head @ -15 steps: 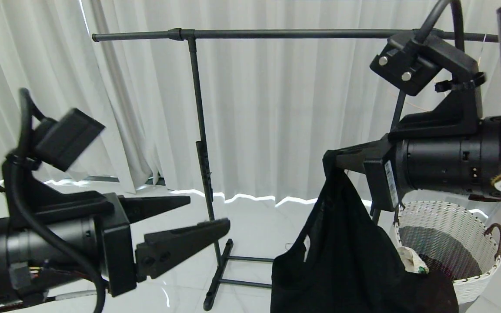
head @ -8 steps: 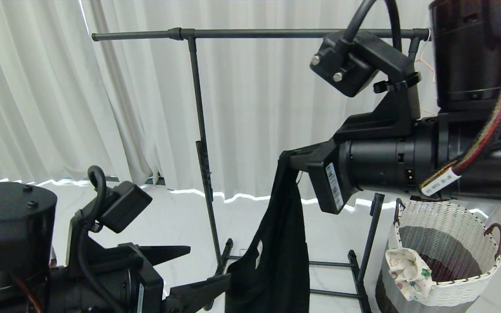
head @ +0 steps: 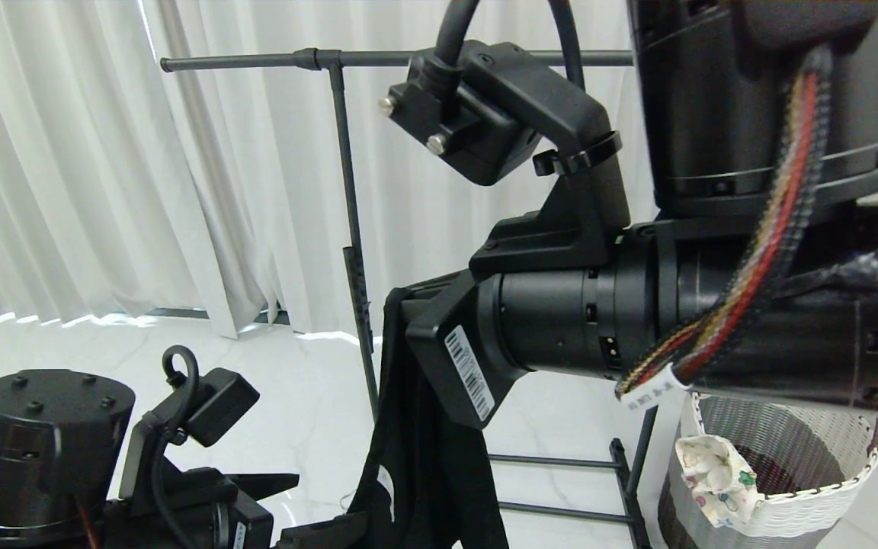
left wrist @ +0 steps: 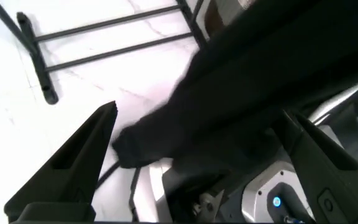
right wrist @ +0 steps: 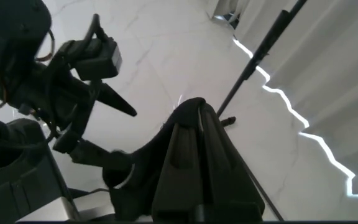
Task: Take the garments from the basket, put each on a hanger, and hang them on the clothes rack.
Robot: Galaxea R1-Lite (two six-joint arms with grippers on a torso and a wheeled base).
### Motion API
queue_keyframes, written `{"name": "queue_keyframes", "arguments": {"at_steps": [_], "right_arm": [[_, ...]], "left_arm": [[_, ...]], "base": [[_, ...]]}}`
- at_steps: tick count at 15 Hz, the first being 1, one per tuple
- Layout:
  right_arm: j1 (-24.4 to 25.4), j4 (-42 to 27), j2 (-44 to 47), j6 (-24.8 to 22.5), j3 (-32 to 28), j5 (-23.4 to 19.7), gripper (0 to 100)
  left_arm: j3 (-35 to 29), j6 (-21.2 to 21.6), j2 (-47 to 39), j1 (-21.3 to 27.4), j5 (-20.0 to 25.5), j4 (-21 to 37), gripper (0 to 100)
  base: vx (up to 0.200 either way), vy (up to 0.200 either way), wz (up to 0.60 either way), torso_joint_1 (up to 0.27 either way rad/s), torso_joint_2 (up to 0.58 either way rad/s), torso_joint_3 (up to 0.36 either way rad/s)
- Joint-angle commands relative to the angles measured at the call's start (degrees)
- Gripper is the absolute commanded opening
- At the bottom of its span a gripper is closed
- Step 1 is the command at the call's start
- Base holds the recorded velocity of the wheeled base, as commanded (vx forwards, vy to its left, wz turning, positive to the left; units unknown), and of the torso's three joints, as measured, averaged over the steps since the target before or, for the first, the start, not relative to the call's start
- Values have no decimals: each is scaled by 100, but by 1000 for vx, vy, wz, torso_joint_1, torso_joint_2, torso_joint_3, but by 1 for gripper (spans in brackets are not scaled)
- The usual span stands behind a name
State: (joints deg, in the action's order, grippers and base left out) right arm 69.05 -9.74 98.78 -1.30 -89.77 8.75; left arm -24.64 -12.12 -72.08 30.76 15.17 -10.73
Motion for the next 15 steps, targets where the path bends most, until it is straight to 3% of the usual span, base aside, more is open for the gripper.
{"name": "queue_keyframes", "arguments": {"at_steps": [1, 4, 8, 10, 15], "right_arm": [[100, -2, 185, -1, -172, 4, 0], [170, -2, 256, -1, -366, 12, 0], [170, -10, 247, -1, -374, 127, 0], [170, -19, 194, -1, -357, 135, 0], [162, -37, 80, -1, -348, 267, 0]], "left_arm": [[170, 25, 467, -35, 417, 1, 100], [310, 60, 362, 9, 408, 1, 100], [469, 728, 89, 27, 347, -8, 100], [548, 755, 10, -228, -145, -8, 100], [864, 746, -34, -518, -233, -8, 100]], "base": [[0, 0, 0, 0, 0, 0], [0, 0, 0, 0, 0, 0], [0, 0, 0, 0, 0, 0], [0, 0, 0, 0, 0, 0], [0, 0, 0, 0, 0, 0]]}}
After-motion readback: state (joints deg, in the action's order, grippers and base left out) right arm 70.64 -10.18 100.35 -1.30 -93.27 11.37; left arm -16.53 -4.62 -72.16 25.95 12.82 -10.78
